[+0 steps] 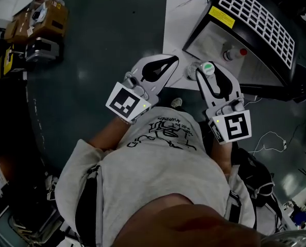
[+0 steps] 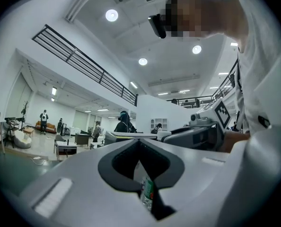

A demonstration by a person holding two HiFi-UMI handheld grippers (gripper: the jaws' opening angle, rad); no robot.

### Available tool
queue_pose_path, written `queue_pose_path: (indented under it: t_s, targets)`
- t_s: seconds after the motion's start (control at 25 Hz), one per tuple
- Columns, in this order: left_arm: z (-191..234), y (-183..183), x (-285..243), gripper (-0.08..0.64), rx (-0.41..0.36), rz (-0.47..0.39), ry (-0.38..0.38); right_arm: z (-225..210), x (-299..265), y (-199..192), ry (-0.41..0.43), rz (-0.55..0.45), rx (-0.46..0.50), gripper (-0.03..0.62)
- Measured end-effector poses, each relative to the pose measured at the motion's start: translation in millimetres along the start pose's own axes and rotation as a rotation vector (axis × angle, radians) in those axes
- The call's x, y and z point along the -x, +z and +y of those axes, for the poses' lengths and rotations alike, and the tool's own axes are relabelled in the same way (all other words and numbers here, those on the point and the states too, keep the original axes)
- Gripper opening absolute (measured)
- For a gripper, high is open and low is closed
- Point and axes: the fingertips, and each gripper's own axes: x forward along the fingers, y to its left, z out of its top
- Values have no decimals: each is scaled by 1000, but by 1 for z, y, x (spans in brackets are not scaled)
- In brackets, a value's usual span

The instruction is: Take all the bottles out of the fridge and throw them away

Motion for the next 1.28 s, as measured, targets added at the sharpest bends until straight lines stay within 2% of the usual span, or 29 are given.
queue_pose_path:
  t_s: [0.56,0.68,0.84,0.96,1.28]
  targets:
    - [52,9,77,9,9,-2,106,68,-64,19,117,-12,32,152]
    - [62,8,95,9,36,22,130,84,-78,21,142,-9,21,152]
    - [76,11,117,9,10,-3,164,105,-96,23,184,-10,34,152]
    - [84,8,134,9,33,21,195,119,-107,25,212,-15,39,152]
    - [99,7,172,9,33,22,273,152,-129,30,279,-30,34,152]
